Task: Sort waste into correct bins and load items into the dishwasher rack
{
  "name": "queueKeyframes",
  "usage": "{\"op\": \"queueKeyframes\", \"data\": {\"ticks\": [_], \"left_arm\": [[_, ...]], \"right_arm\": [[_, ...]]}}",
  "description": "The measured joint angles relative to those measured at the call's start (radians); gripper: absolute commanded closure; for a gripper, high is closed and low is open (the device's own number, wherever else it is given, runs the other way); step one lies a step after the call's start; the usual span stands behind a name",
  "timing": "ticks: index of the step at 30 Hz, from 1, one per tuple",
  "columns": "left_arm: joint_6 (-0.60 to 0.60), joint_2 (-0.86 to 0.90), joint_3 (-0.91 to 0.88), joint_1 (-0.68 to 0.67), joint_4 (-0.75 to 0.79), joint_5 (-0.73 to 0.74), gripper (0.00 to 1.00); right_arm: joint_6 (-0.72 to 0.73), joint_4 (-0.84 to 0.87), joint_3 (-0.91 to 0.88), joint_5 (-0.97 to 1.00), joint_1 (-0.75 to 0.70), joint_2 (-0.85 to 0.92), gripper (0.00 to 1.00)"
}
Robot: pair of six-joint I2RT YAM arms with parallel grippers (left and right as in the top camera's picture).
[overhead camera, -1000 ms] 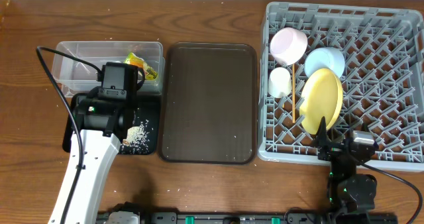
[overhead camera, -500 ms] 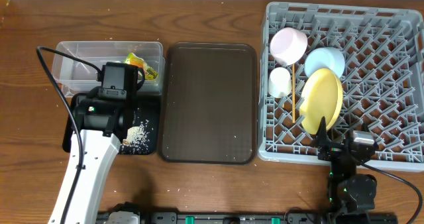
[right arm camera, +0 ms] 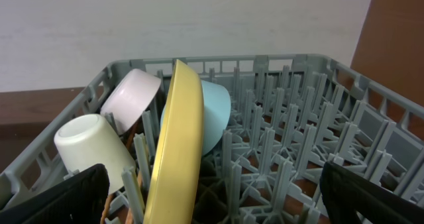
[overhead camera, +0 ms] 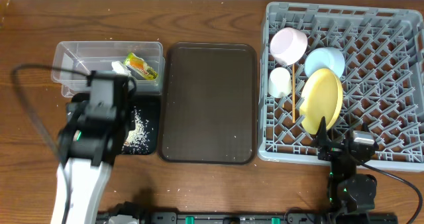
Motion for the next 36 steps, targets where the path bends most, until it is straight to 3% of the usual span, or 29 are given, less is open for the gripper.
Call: {"op": "queueKeyframes", "data": {"ticks": [7, 17, 24, 31, 36], "left_arm": [[0.002, -0.276, 0.000, 0.000, -0.011, 0.024, 0.02], [0.002, -0.644, -0.006, 0.000, -0.022, 0.223, 0.02], [-0.028, -0.806, -0.153, 0.008, 0.019, 0.327, 0.02], [-0.073, -0.928, -0.434, 0.026, 0.317, 0.367, 0.02], [-0.081, -1.006, -0.658, 0.026, 0.695, 0.383, 0.02]], "right_arm": [[0.000, 0.000, 0.000, 0.000, 0.000, 0.000, 0.01], [0.000, 0.002, 0.000, 0.000, 0.000, 0.000, 0.01], [0.000, 0.002, 0.000, 0.001, 0.000, 0.000, 0.01], [0.000, 0.003, -0.001, 0.003, 0.000, 0.000, 0.01], [0.000, 0.002, -0.001, 0.003, 0.000, 0.000, 0.01]]}}
